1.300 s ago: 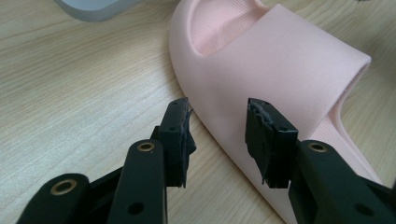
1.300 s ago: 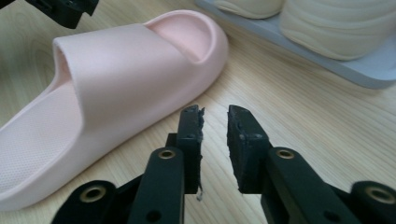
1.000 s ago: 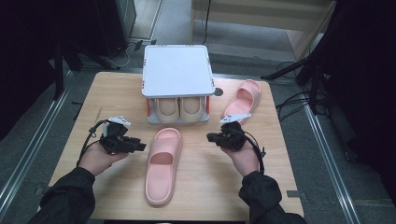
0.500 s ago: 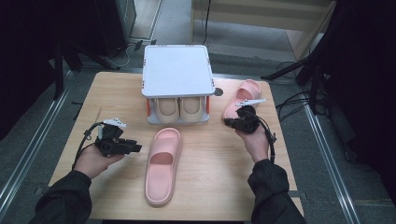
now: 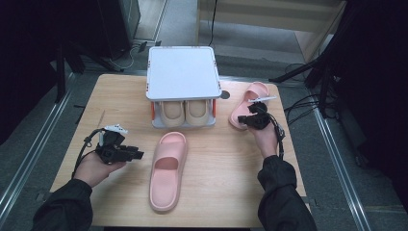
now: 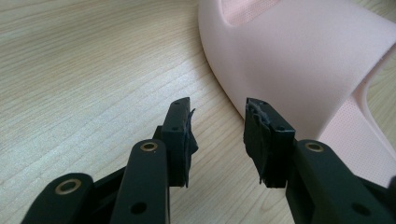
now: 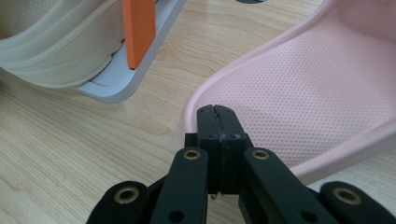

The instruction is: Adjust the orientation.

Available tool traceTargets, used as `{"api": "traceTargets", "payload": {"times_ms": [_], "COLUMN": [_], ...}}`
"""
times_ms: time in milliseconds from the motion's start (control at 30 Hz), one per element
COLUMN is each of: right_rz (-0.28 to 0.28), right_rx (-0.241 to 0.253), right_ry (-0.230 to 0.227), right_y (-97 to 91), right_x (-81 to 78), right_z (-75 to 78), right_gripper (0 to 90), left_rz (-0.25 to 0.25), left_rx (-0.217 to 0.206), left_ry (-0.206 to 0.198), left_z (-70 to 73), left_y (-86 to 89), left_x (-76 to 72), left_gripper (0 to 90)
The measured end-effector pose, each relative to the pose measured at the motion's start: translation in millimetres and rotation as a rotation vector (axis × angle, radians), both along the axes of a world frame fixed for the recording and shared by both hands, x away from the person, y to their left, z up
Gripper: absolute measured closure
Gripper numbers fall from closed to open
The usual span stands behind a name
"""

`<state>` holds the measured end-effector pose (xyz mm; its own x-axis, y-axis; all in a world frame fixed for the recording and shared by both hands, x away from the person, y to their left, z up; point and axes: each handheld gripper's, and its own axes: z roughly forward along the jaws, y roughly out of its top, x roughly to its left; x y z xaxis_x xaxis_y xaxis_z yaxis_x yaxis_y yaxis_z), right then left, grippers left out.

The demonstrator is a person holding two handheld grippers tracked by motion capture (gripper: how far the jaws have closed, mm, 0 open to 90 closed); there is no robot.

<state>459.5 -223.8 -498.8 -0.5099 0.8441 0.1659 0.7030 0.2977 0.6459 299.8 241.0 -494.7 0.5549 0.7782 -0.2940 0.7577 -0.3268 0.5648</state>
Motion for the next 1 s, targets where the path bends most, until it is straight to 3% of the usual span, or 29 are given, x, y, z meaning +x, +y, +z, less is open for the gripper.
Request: {"api": "traceTargets", "payload": {"times_ms": [167, 267, 333, 400, 500, 667, 1000], "right_rz": [-0.019, -0.044, -0.05, -0.045, -0.031, -0.026, -0.005], "right_rx": [-0.006, -0.024, 0.019, 0.024, 0.014, 0.037, 0.009], "right_ry": [-0.036, -0.016, -0.012, -0.01, -0.005, 0.013, 0.04], "right_y": [-2.6, -3.9, -7.0, -8.3, -12.2, -22.0, -35.2], "right_x": [-0.7, 9.1, 13.8, 13.8, 11.4, 6.2, -19.7], "right_z": [4.3, 3.9, 1.2, 1.0, 1.4, 0.9, 3.5], "right_gripper": [90.0, 90.0, 90.0, 90.0, 90.0, 90.0, 90.0], "left_rz": [0.0, -0.003, 0.002, 0.006, 0.003, 0.006, -0.001], "left_rx": [-0.001, 0.007, 0.008, 0.001, 0.008, 0.002, -0.002], "left_ry": [-0.001, 0.005, 0.001, 0.006, 0.011, 0.003, -0.008], "left_z": [-0.1, -0.8, -0.6, -0.9, -2.3, -0.2, 2.6], "left_y": [-0.5, -0.9, -0.4, 0.4, 0.4, 0.3, 1.5], "left_x": [0.3, 0.9, 1.5, 2.6, 3.6, 2.9, 8.3], "left_gripper": [61.0, 60.8, 60.8, 60.6, 60.5, 60.4, 60.1]}}
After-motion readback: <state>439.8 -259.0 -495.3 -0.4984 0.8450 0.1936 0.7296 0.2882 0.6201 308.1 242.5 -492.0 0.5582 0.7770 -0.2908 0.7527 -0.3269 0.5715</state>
